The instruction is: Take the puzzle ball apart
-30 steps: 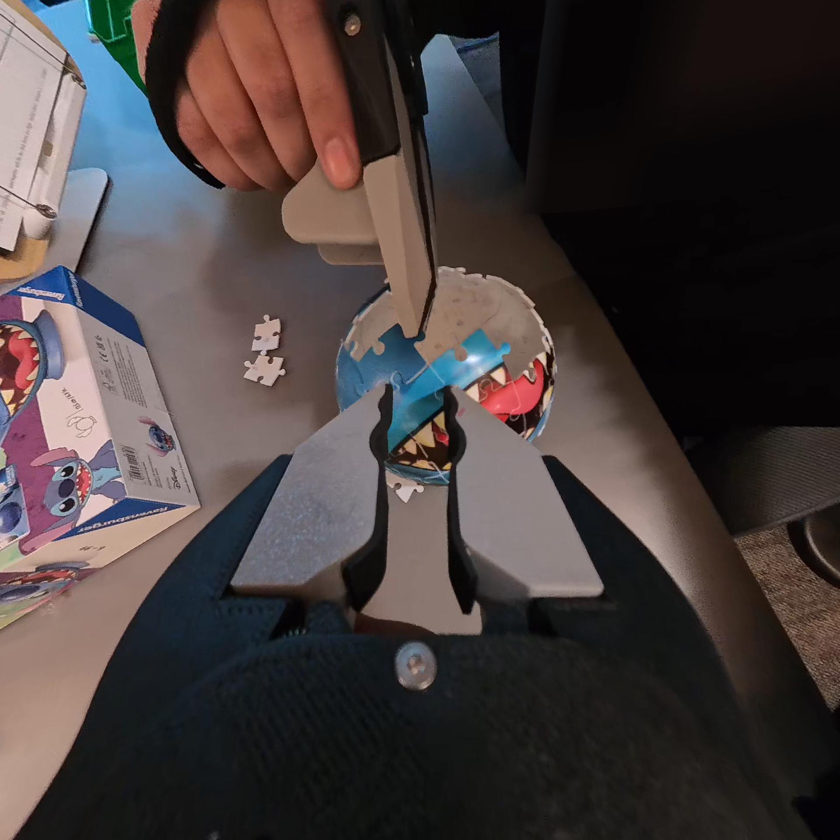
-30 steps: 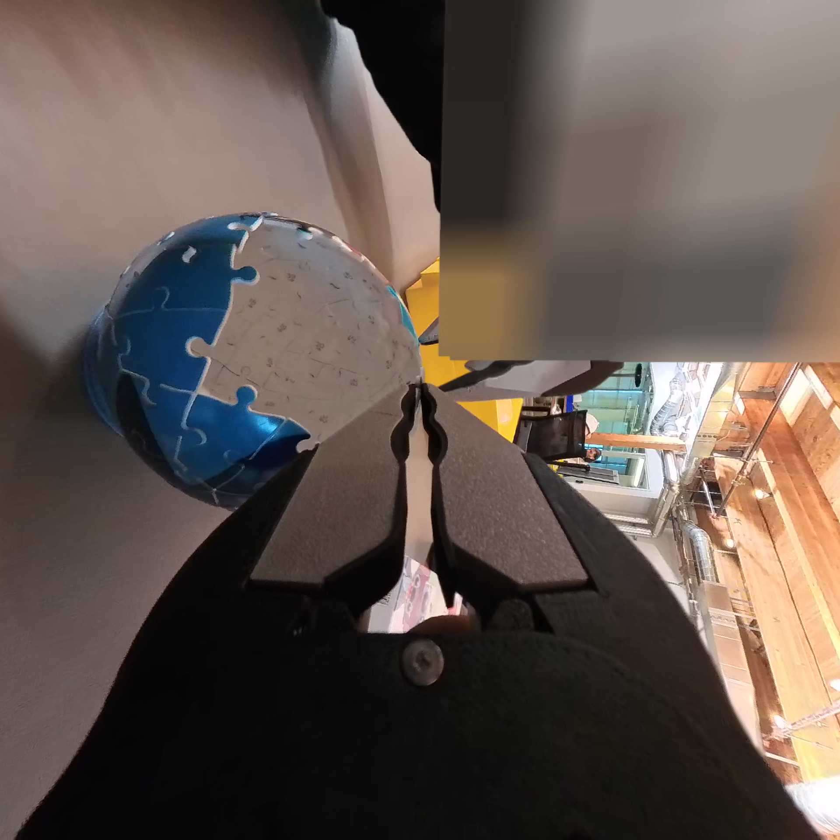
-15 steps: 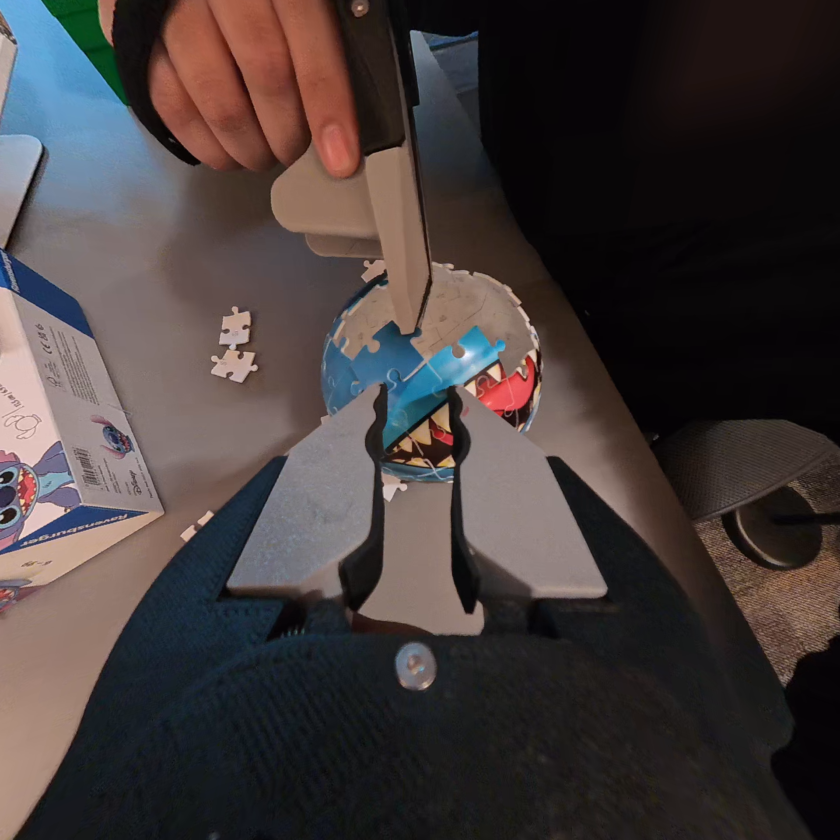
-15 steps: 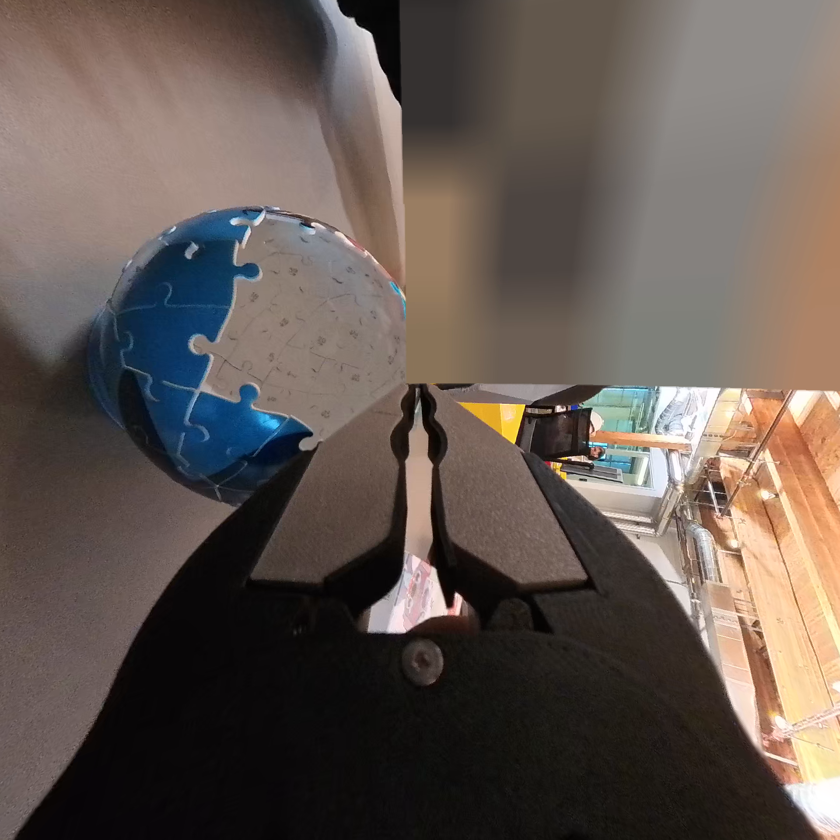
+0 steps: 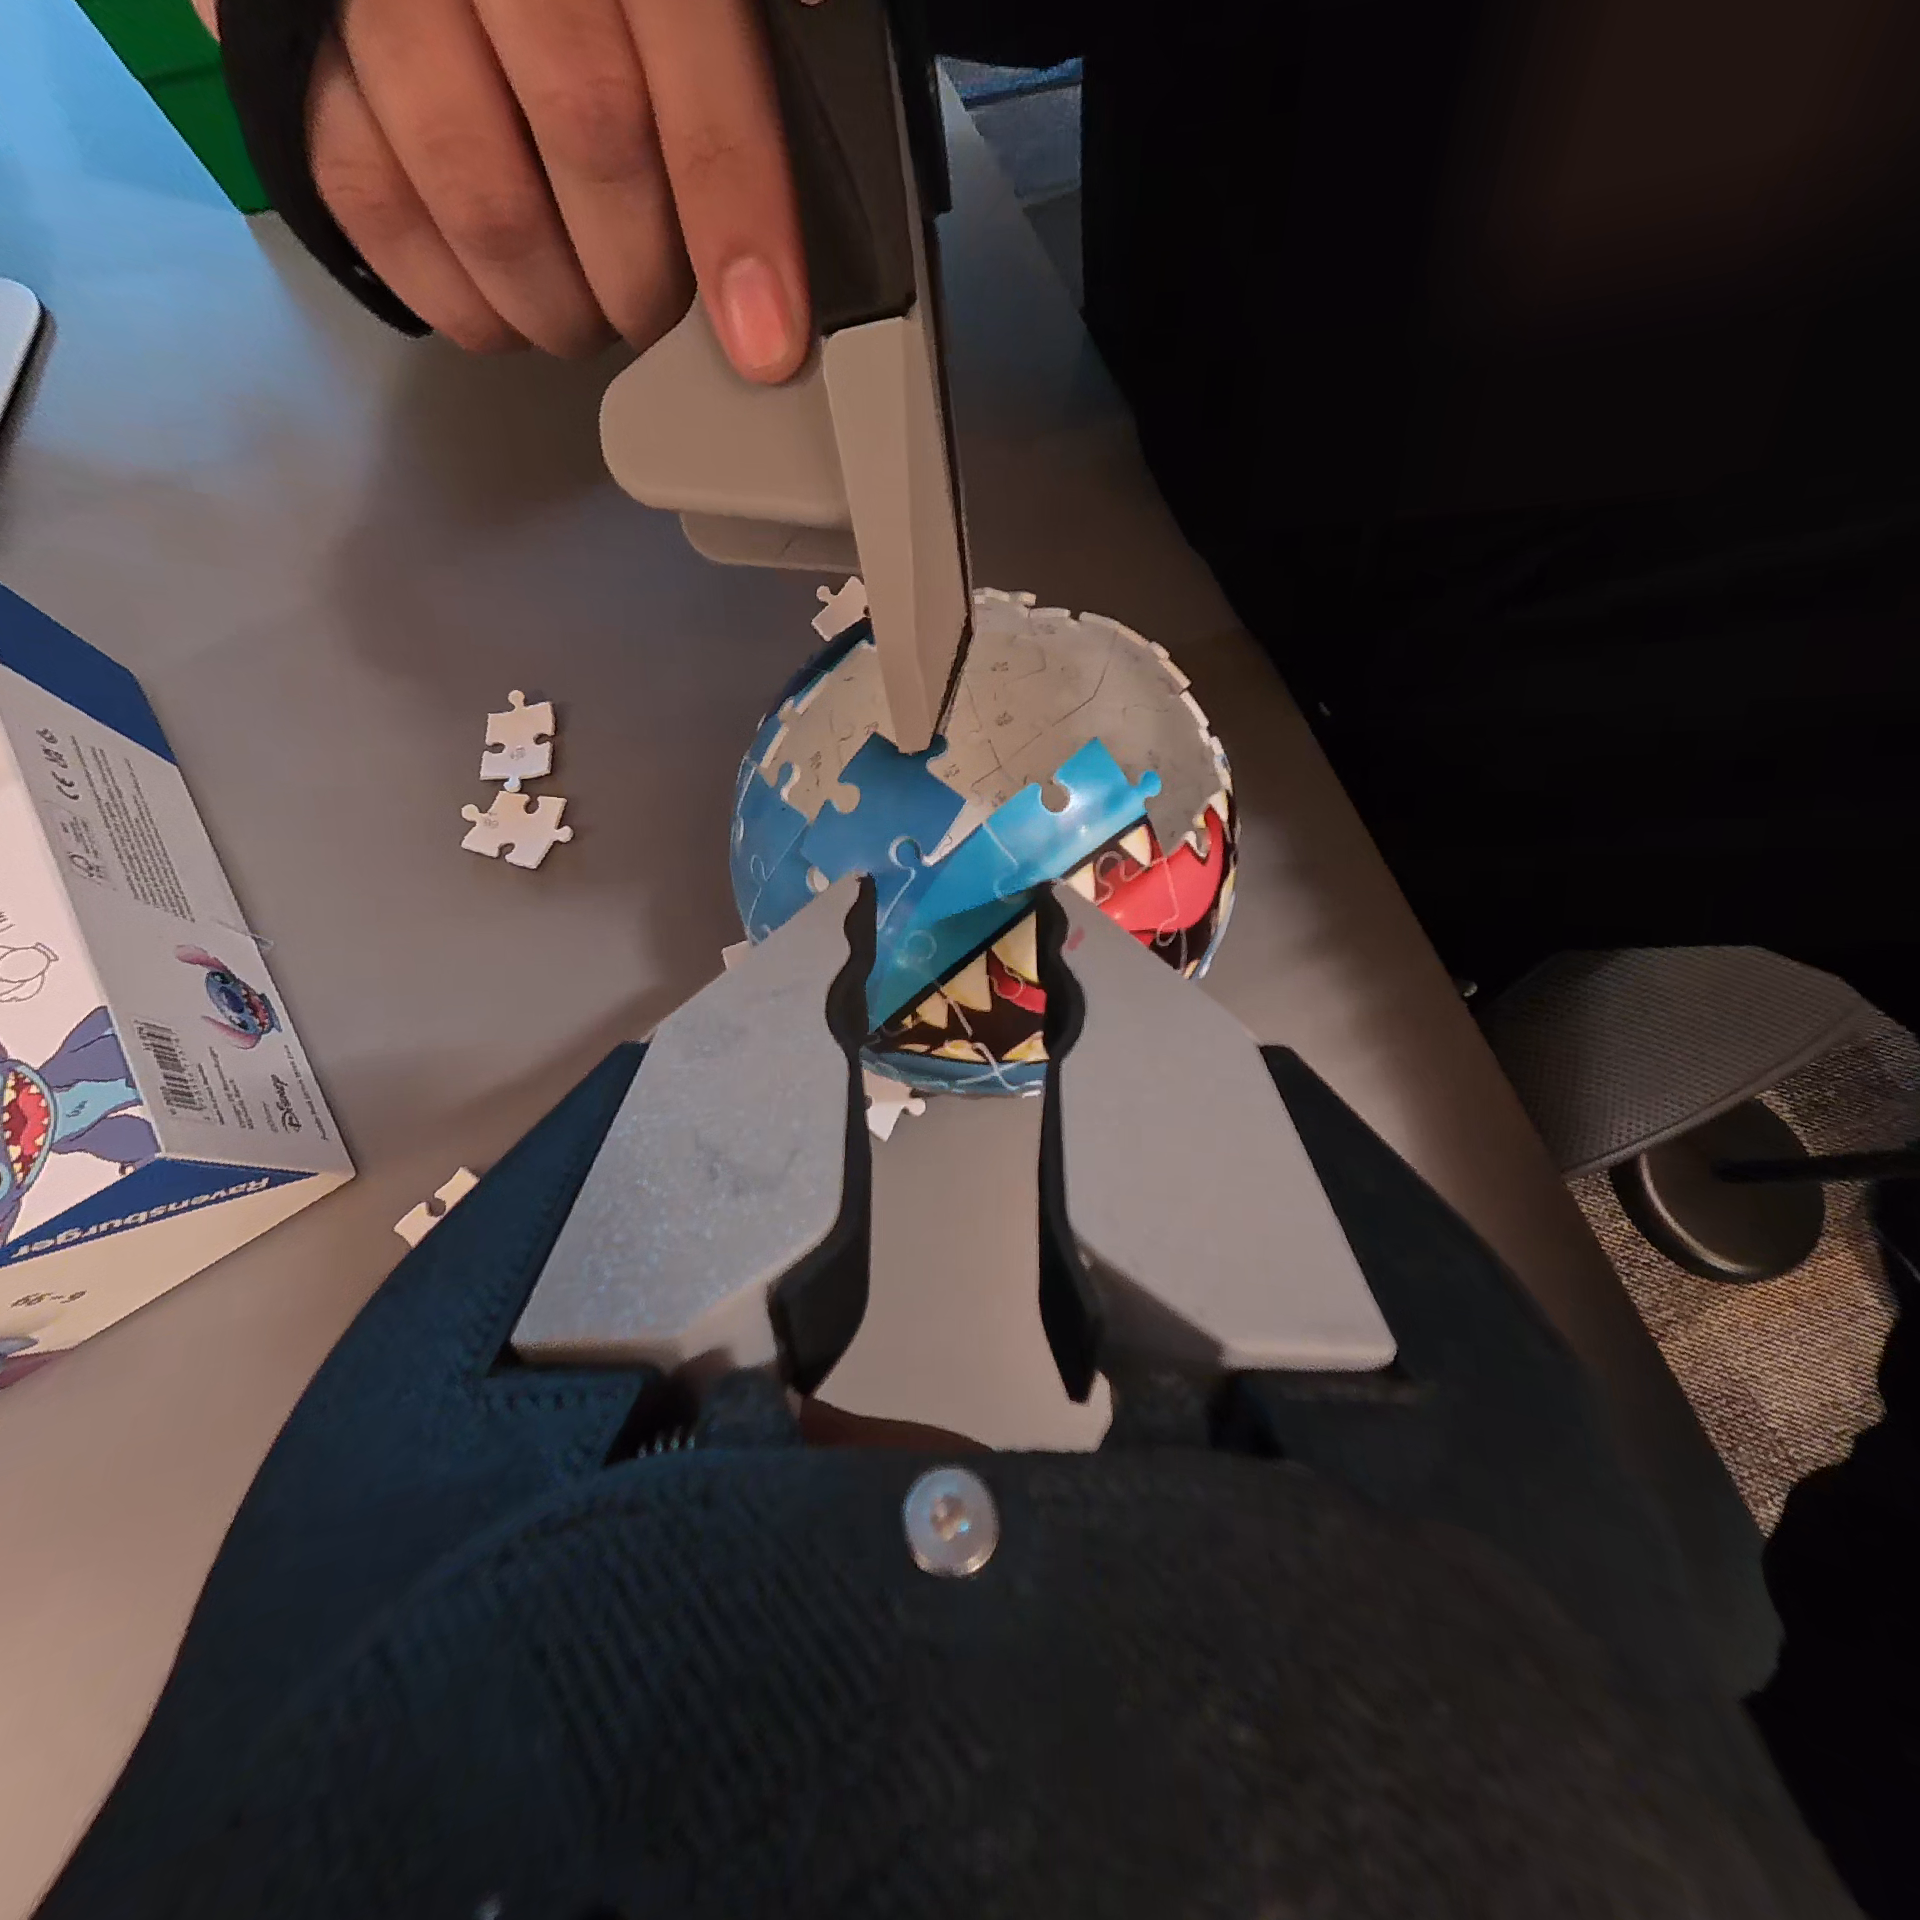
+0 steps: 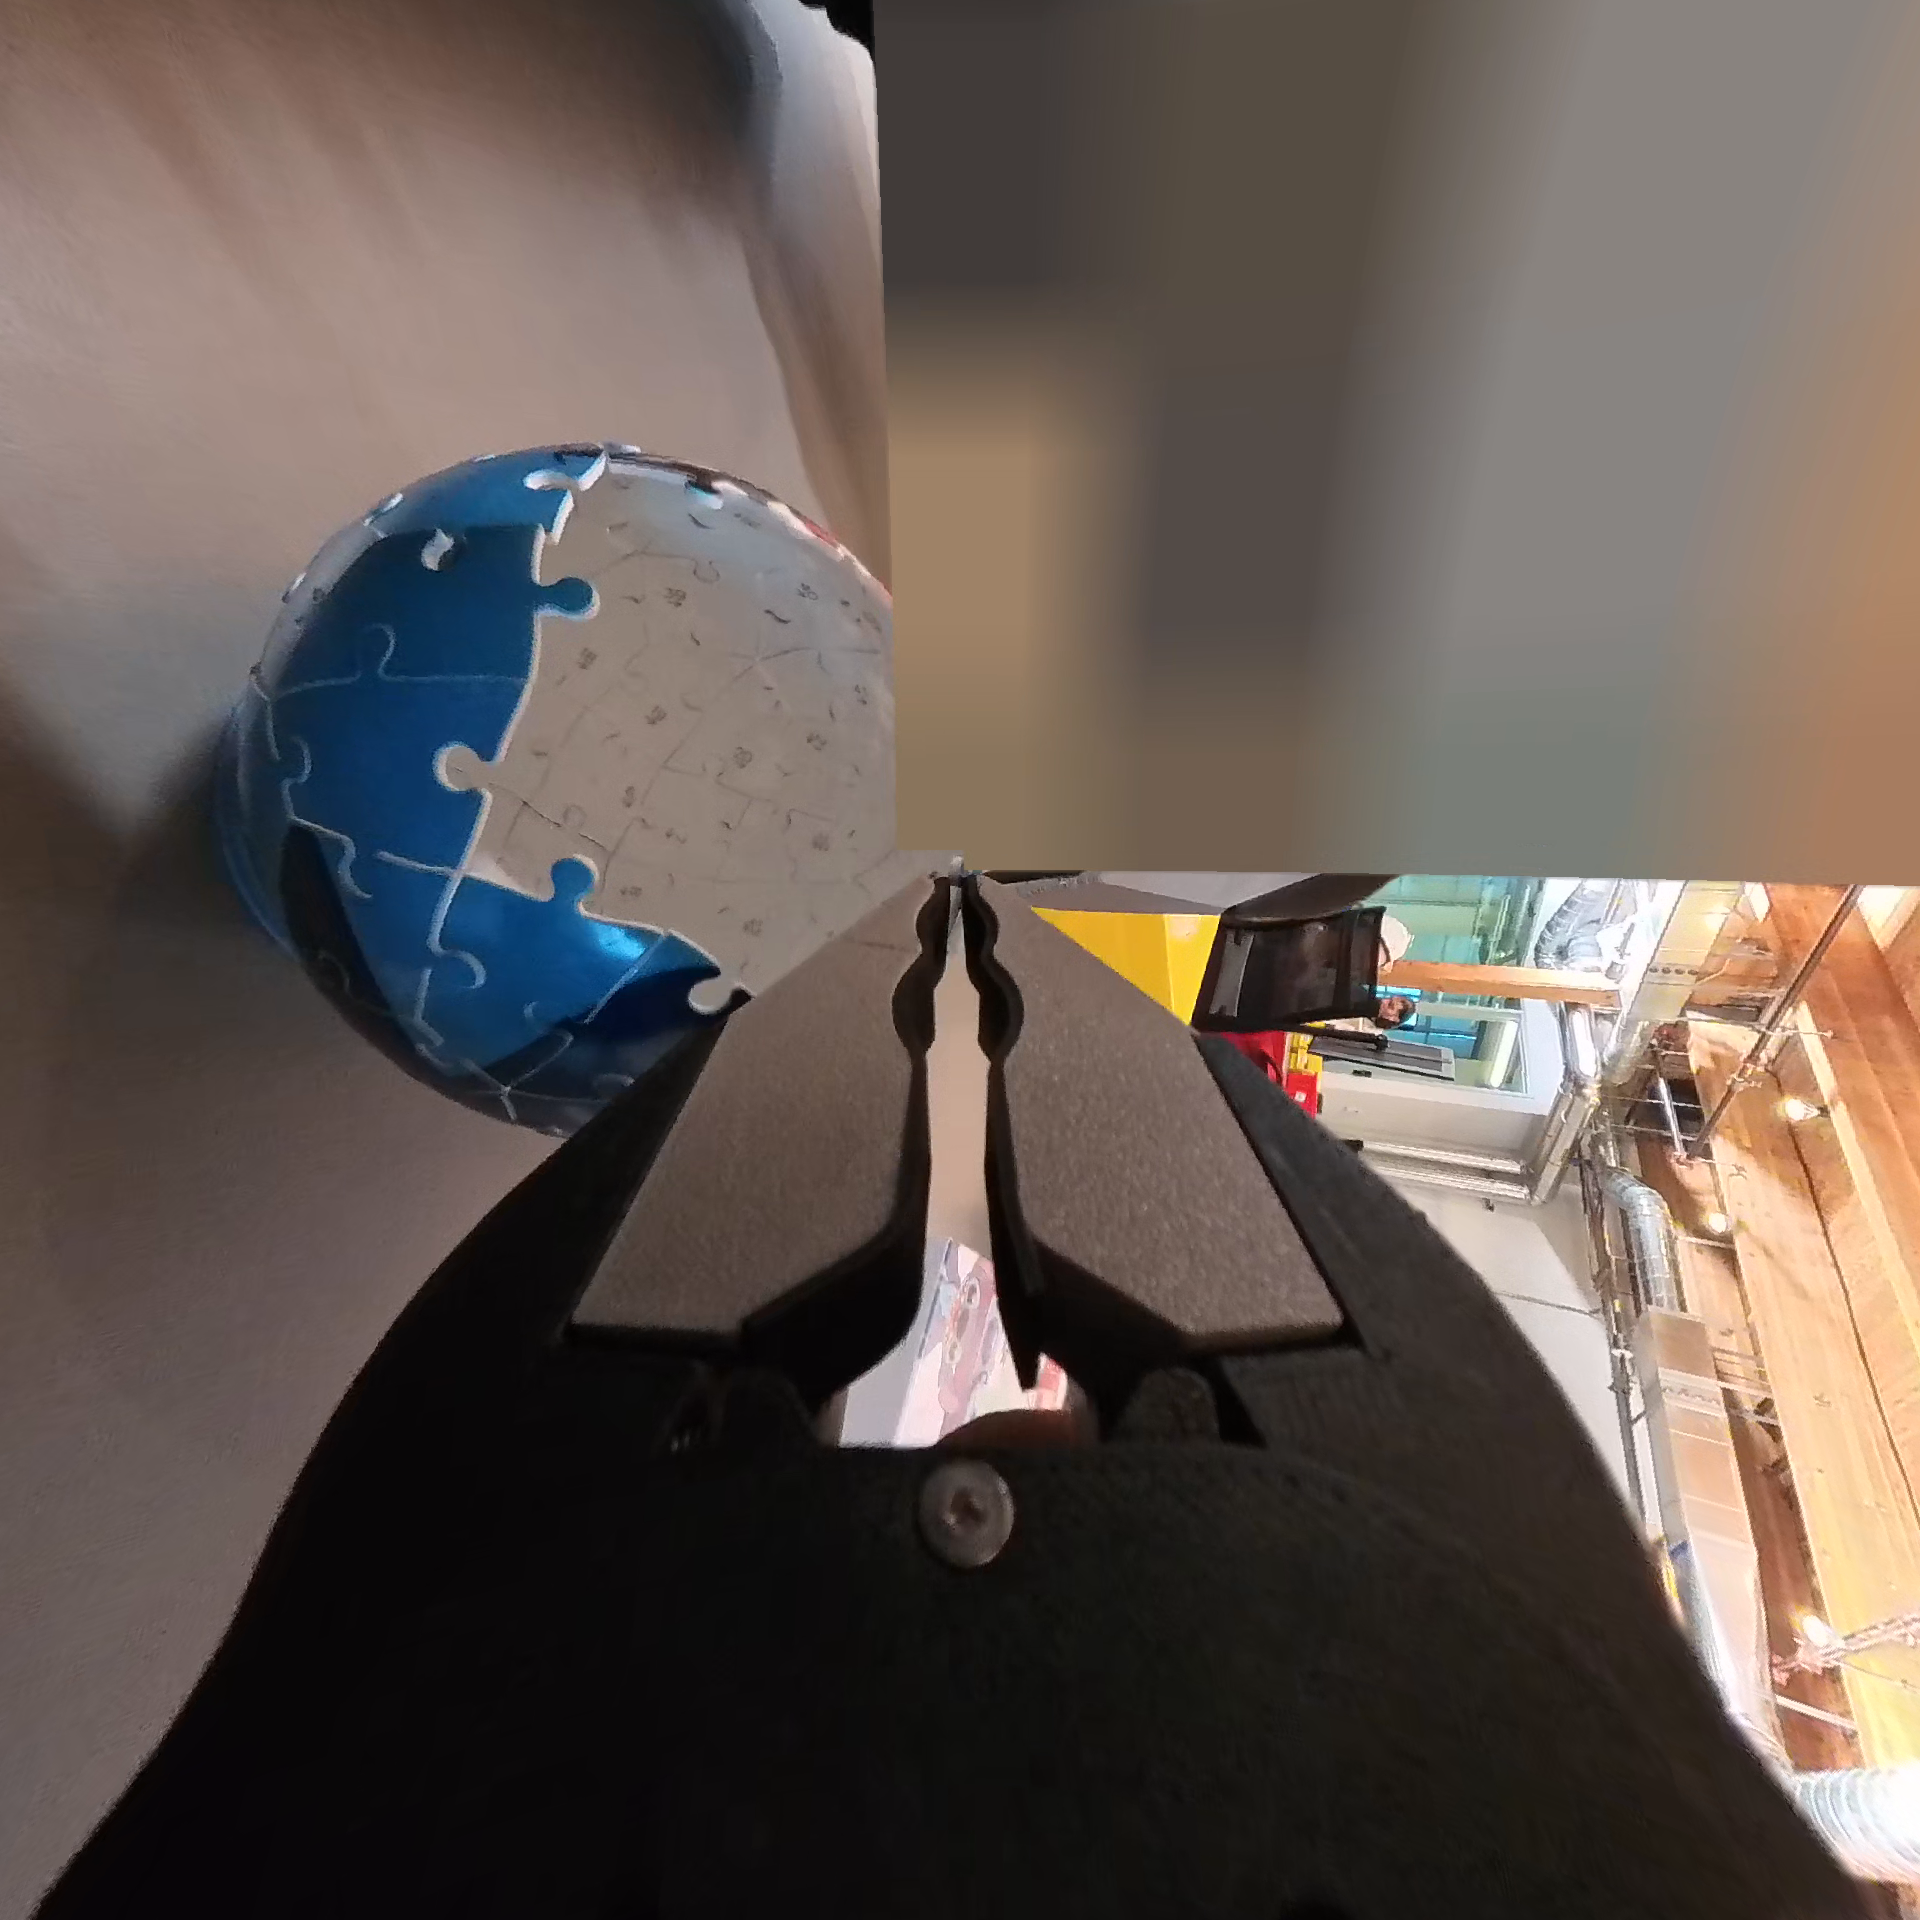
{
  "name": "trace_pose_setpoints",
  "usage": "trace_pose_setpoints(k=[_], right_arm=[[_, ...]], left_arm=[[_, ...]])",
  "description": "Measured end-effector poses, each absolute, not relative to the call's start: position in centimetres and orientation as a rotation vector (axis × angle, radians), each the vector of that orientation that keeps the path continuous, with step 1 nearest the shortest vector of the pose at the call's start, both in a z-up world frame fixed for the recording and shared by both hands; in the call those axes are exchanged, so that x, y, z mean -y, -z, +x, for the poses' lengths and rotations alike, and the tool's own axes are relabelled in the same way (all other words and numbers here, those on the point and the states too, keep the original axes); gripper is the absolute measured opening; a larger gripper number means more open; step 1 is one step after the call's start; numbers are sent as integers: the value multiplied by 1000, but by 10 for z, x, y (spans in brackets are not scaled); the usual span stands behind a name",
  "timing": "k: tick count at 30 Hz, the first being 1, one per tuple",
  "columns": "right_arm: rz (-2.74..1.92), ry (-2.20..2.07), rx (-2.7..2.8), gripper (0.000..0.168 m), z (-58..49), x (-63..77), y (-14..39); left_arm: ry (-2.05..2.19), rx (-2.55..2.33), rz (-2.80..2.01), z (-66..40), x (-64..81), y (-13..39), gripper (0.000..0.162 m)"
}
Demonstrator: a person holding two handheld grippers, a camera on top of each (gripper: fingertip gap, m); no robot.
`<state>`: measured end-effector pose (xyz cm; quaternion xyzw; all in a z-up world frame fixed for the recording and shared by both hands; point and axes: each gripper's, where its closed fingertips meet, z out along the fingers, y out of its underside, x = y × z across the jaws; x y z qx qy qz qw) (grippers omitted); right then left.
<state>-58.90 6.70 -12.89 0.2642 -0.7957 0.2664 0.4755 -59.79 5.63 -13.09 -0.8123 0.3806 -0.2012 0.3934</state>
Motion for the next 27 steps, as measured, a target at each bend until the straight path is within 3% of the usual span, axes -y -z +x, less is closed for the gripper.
trace_pose_setpoints(k=[27], right_arm=[[644, -574, 2011, 0, -587, -61, 126]], left_arm=[[545, -1011, -1992, -604, -52, 126, 32]])
